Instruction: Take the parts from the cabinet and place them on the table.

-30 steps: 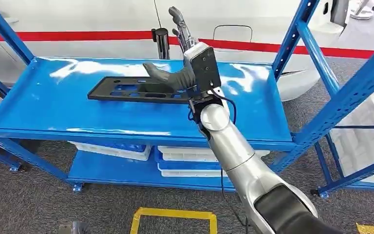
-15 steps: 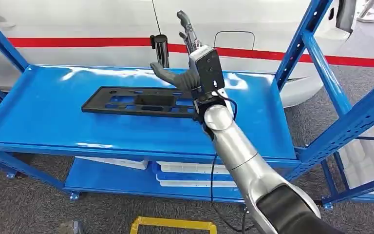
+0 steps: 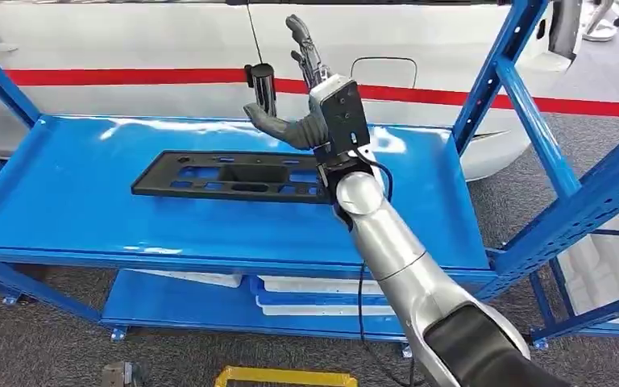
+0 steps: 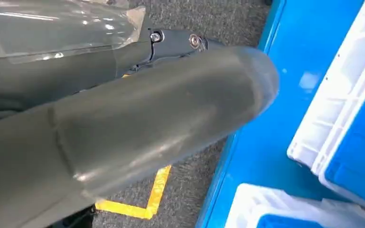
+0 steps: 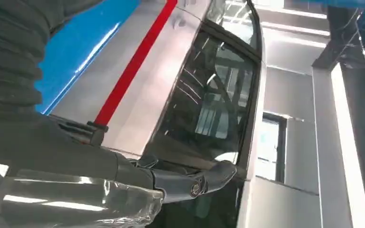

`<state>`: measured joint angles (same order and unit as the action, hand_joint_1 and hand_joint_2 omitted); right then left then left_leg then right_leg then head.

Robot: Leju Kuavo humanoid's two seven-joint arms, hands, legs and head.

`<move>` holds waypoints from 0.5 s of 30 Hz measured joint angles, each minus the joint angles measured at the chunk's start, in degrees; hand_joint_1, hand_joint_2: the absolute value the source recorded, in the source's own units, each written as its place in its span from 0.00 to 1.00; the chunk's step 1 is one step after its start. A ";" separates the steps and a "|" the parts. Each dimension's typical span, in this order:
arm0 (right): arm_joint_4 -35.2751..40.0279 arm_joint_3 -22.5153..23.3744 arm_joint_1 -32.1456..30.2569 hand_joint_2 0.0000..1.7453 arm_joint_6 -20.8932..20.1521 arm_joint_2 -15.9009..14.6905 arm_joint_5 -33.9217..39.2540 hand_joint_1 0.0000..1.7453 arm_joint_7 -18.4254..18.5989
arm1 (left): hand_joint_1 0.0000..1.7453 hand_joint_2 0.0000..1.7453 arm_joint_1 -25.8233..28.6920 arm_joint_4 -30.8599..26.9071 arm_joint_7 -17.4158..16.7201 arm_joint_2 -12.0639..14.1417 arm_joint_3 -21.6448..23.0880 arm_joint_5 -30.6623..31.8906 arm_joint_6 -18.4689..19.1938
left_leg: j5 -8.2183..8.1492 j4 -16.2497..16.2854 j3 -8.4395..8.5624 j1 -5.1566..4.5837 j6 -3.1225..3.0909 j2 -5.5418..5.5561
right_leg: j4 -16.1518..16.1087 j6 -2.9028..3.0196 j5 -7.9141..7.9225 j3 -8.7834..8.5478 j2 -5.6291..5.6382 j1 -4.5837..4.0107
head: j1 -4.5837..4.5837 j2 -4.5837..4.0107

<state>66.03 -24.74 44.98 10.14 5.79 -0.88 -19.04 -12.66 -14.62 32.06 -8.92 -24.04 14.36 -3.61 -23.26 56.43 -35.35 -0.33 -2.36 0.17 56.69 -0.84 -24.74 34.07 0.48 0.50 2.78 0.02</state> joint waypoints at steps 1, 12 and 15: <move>0.05 0.00 0.03 1.00 0.02 -0.06 -0.09 0.00 0.00 | 0.00 0.00 0.00 0.00 -0.04 -0.07 0.17 0.00 0.00 | 0.61 -0.98 0.71 0.72 -0.14 -0.21 | 0.74 -0.12 -0.59 0.47 -0.13 0.04 | 0.00 0.00; 0.70 -0.97 -0.60 1.00 5.93 -1.99 -10.48 0.00 2.44 | 0.00 0.00 -0.04 0.00 -1.77 -0.46 1.71 0.28 0.63 | -0.36 0.40 0.30 -0.01 0.54 0.46 | 0.34 -0.63 -0.47 -0.05 -0.37 0.30 | 0.04 0.00; 2.14 -4.68 -1.90 1.00 10.32 -3.30 -30.10 0.00 6.61 | 0.00 0.00 0.15 0.00 -3.15 -0.64 2.58 0.79 1.25 | -0.35 0.29 0.35 0.37 1.29 0.34 | 0.17 0.18 -0.15 -0.11 -0.26 0.33 | 0.04 0.00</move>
<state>68.17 -29.43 43.08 20.46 2.49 -30.98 -12.43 -12.51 -14.62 28.92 -9.55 -21.46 15.15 -2.36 -23.61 56.72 -35.00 0.04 -1.06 0.51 56.86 -0.67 -24.89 33.95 0.21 0.83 2.82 0.02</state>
